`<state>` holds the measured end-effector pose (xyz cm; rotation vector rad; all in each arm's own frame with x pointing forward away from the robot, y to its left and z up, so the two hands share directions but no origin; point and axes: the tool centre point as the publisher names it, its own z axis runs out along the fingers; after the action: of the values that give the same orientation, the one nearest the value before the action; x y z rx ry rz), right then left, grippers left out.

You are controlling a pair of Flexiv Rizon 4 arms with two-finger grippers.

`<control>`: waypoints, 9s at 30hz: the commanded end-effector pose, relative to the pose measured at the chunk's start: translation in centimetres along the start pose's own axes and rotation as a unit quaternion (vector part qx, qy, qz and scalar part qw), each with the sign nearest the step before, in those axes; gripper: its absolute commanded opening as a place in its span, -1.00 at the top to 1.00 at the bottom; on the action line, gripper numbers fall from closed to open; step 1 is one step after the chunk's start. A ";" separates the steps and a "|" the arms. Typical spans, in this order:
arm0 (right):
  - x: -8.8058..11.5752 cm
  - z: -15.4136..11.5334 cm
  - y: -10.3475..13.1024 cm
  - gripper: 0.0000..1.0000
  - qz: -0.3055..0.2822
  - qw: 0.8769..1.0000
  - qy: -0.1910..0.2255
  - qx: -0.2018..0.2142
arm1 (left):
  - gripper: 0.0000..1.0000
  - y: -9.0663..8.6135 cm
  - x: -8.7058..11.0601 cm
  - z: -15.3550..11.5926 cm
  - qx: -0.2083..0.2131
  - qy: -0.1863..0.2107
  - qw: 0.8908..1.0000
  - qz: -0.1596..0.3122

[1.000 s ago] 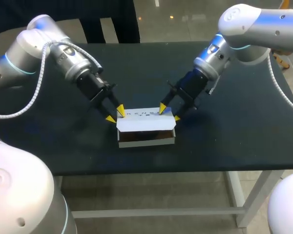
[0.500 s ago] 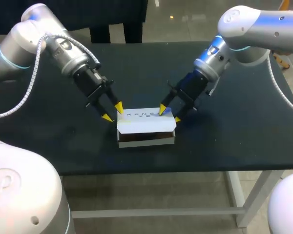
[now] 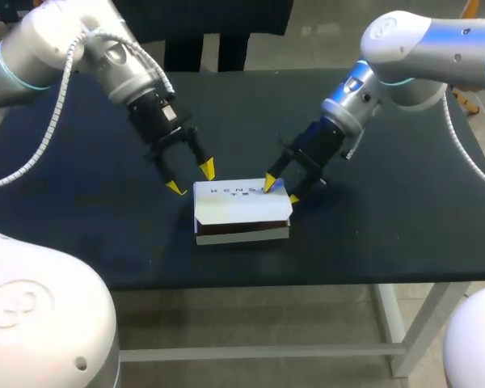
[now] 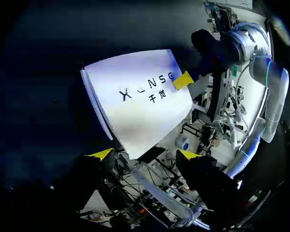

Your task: Assemble the packaging by folding the flat box into shape, placing the metal phone stand inside, and closing the box properly

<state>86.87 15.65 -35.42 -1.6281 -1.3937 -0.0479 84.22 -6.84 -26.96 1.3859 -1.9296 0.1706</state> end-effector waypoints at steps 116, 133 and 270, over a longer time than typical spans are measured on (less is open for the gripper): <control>-0.1 0.0 0.3 0.17 0.000 1.000 0.000 0.003 | -0.58 -3.4 -2.5 6.2 0.060 -0.423 0.770 0.474; -0.1 0.0 0.3 0.16 0.000 1.000 0.000 0.003 | 0.09 -3.9 -2.8 6.6 0.074 -0.443 0.761 0.468; -2.1 1.2 -4.1 1.00 -0.065 0.995 -0.010 -0.074 | -0.19 -2.2 -3.3 9.0 0.041 -0.429 0.760 0.486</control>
<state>82.23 14.40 -34.74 -1.6600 -1.5410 -0.2178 82.63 -9.89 -36.24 0.2957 -3.3089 0.1012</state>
